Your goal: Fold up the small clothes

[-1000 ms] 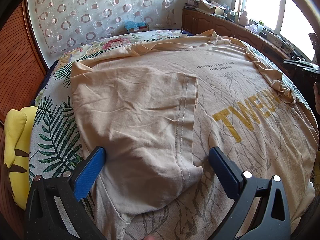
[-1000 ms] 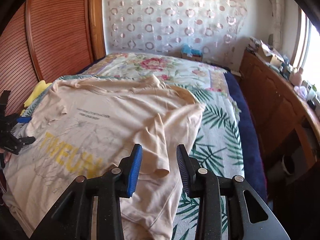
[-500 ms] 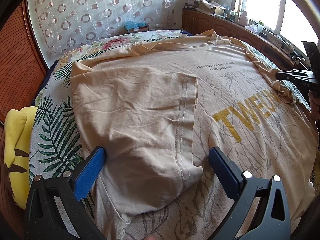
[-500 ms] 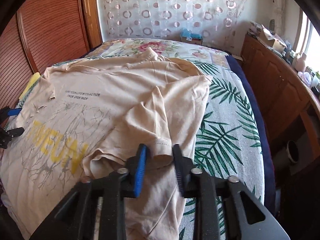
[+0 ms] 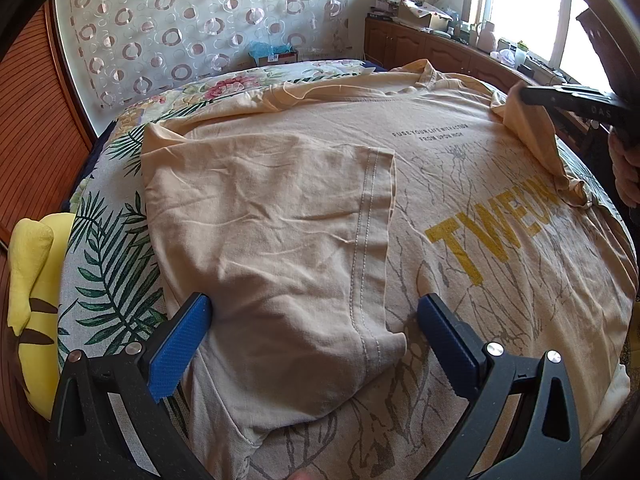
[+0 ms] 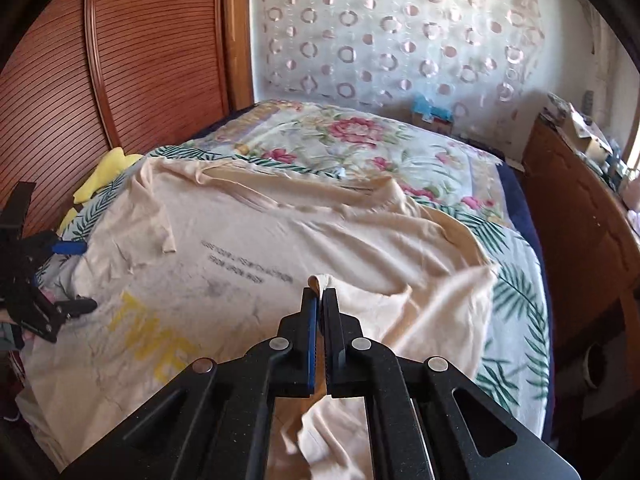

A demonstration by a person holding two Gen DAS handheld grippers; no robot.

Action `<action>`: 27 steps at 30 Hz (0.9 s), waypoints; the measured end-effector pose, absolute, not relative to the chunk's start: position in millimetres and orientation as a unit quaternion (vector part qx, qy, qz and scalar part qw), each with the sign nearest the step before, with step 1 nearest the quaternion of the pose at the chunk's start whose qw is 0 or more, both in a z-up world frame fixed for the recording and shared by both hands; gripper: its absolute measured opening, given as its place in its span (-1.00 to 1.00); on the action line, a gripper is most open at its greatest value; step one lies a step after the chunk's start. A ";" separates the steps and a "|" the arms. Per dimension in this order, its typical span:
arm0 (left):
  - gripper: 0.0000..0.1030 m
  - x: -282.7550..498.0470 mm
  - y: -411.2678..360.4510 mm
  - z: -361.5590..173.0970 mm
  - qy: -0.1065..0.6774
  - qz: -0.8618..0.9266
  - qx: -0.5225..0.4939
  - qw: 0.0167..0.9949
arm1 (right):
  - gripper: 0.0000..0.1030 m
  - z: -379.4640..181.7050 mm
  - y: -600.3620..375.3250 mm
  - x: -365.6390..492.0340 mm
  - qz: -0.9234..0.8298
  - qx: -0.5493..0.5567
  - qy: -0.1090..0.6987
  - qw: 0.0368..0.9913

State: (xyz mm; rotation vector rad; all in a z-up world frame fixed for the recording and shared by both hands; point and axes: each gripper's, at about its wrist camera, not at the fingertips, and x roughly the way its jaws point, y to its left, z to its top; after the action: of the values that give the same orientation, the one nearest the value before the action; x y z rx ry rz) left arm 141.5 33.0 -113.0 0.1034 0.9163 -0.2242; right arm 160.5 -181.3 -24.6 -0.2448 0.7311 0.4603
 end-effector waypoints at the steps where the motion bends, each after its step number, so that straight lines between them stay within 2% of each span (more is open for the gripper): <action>1: 0.99 142.2 33.7 -113.2 0.441 -0.108 0.050 0.890 | -0.95 -25.3 -176.7 164.4 0.225 -0.118 0.356 0.899; 8: 0.99 141.7 33.3 -113.1 0.441 -0.108 0.050 0.890 | -0.94 -29.3 -155.2 183.9 0.240 -0.124 0.362 0.892; 11: 0.99 141.0 32.5 -112.8 0.441 -0.108 0.050 0.890 | -0.67 -27.9 -157.0 183.6 0.234 -0.125 0.359 0.895; 14: 0.99 142.1 33.7 -113.2 0.441 -0.108 0.050 0.890 | -0.58 -28.5 -165.8 178.8 0.233 -0.122 0.355 0.897; 15: 0.99 141.6 33.2 -113.0 0.441 -0.108 0.050 0.890 | -0.42 -30.1 -167.4 177.1 0.228 -0.122 0.356 0.898; 17: 0.99 142.1 33.7 -113.2 0.441 -0.108 0.049 0.890 | -0.29 -36.9 -175.1 176.8 0.218 -0.120 0.362 0.898; 27: 0.99 141.7 33.2 -113.3 0.441 -0.108 0.049 0.889 | -0.29 -75.7 -198.4 184.2 0.183 -0.105 0.402 0.891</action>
State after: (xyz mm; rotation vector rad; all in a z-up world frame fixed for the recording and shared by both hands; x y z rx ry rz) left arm 141.7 33.2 -113.3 0.1027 0.9167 -0.2250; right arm 184.2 -198.4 -75.7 -0.2189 0.8338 0.3807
